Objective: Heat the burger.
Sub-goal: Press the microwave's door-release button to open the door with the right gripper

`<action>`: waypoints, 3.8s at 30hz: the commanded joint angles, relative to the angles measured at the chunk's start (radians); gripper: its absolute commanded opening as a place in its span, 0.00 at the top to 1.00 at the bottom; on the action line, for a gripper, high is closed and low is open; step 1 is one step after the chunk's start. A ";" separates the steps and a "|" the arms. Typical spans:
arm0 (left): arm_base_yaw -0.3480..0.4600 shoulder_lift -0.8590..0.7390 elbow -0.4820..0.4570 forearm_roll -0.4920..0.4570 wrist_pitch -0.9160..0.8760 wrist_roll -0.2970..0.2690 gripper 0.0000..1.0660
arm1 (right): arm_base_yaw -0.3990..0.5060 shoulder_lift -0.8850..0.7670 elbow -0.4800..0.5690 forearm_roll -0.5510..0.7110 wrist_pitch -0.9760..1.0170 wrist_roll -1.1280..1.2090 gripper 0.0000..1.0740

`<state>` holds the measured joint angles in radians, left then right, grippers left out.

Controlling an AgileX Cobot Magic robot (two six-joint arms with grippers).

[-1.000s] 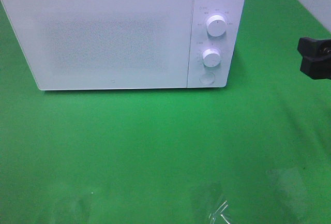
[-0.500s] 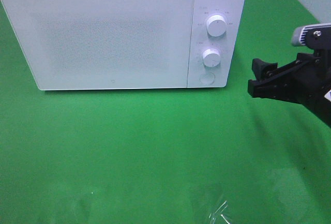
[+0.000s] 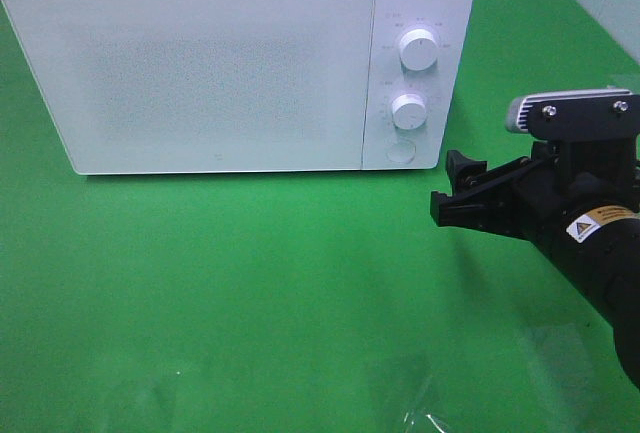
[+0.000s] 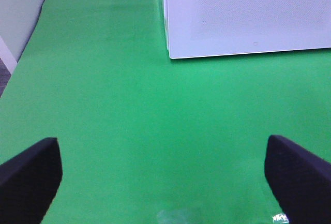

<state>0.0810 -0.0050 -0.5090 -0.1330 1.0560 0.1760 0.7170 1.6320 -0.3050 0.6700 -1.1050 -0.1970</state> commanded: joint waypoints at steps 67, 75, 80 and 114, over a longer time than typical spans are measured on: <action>0.003 -0.020 0.004 -0.002 -0.012 -0.005 0.06 | 0.007 0.184 -0.174 -0.065 0.217 1.589 1.00; 0.003 -0.020 0.004 -0.002 -0.012 -0.005 0.06 | -0.056 0.226 -0.237 -0.081 0.216 1.592 1.00; 0.003 -0.020 0.004 -0.002 -0.012 -0.005 0.06 | -0.076 0.234 -0.264 -0.091 0.219 1.583 1.00; 0.003 -0.020 0.004 -0.002 -0.012 -0.005 0.06 | -0.145 0.379 -0.433 -0.164 0.244 1.607 1.00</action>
<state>0.0810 -0.0050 -0.5090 -0.1330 1.0560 0.1760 0.5790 2.0100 -0.7290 0.5160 -0.8620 1.4130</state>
